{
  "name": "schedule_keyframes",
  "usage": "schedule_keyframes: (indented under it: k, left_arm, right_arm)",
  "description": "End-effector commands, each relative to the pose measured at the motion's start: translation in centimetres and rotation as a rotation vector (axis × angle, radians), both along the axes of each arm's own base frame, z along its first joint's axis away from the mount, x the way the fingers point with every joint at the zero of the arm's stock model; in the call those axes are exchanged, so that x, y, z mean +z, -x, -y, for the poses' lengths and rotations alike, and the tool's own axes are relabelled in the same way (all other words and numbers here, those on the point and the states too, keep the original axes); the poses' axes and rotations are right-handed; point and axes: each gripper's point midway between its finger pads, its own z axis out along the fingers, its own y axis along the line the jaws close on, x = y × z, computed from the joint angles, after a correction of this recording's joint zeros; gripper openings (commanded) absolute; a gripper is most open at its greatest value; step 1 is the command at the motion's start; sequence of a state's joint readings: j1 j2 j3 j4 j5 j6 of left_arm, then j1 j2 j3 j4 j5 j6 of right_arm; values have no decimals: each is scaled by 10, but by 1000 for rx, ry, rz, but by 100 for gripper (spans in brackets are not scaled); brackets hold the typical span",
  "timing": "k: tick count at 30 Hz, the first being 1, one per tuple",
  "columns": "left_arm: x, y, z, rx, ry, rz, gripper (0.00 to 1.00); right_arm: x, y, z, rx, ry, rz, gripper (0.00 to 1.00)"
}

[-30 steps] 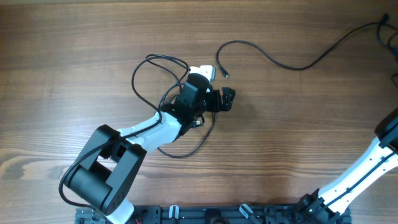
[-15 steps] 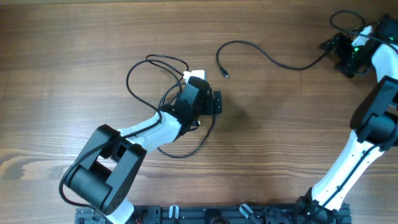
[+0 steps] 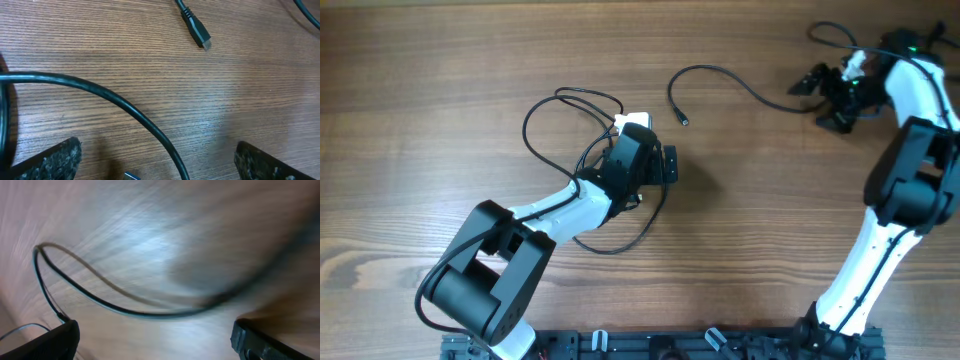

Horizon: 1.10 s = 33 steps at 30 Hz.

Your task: Untangle cables

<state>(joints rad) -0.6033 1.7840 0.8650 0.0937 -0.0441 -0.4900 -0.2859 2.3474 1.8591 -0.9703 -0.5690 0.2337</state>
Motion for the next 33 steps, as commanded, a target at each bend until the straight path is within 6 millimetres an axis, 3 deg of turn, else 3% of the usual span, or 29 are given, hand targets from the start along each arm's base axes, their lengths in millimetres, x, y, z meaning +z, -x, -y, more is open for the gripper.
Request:
schedule_keyframes:
  k: [1,5,8,12,18,24,29,33]
  left_arm:
    - [1,-5,-2,8,-23,23,100]
    - [3,-6,-1,8,-17,32,100]
    - [8,-14,-4,34,-21,72,100]
    - [17,-28,-16,109,-59,144,100]
    - [22,-31,-15,117,-49,167,100]
    - [21,-31,-14,116,-45,163,100]
    - [18,-28,-15,112,-55,146,100]
    - [15,-26,-17,111,-64,134,100]
  right_arm:
    - [-25,-1,-48,33,-18,-59,100]
    - [-30,-21,-79,12,55,-24,100]
    - [-35,-42,-89,-39,184,33,100]
    - [-33,-68,-79,-105,326,131,100]
    - [-25,-111,-59,-176,411,312,100]
    - [-41,-157,-55,-234,413,513,100]
    - [-41,-175,-43,-278,414,612,100]
    - [-39,-177,-37,-265,370,628,100]
